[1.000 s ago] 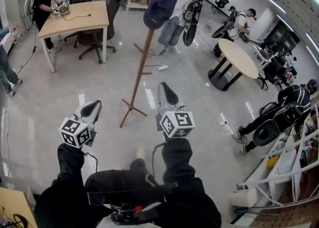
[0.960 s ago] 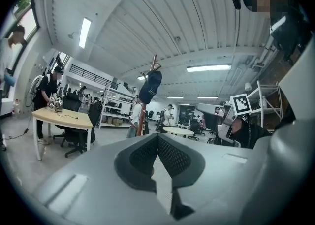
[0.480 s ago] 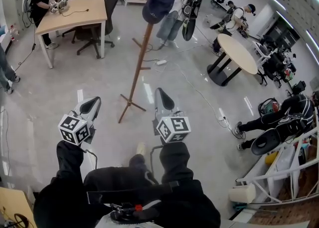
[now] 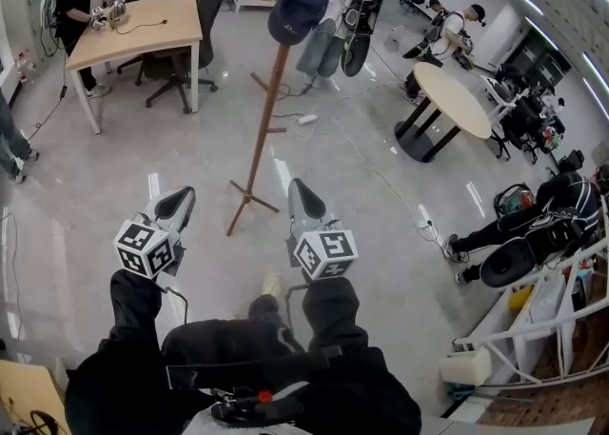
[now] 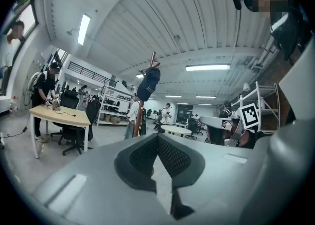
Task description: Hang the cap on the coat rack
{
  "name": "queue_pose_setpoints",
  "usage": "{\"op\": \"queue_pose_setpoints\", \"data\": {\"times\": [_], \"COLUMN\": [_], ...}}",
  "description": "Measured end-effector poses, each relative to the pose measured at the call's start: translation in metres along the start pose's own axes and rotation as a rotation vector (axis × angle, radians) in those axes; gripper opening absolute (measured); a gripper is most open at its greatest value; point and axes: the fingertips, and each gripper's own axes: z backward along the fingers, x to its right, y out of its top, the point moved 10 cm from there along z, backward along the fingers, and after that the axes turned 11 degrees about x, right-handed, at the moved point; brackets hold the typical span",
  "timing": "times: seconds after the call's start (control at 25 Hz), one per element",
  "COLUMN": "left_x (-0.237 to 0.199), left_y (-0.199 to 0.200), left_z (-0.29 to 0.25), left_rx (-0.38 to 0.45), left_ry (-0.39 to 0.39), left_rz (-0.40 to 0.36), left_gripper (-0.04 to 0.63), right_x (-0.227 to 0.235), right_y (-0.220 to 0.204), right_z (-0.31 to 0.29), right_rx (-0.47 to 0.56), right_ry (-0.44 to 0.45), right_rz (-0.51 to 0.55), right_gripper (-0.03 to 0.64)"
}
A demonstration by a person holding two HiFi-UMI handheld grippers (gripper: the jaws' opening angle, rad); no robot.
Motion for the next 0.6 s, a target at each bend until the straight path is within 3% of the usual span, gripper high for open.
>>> {"op": "queue_pose_setpoints", "data": {"times": [0.6], "left_x": [0.001], "left_y": [0.003], "left_z": [-0.001], "left_rx": [-0.003], "left_ry": [-0.008], "left_rz": [-0.004], "left_gripper": [0.003], "right_x": [-0.011], "right_y": [-0.011], "right_z": [0.001], "right_rx": [-0.049], "right_ry": [0.032], "right_rz": [0.020], "right_gripper": [0.002]}}
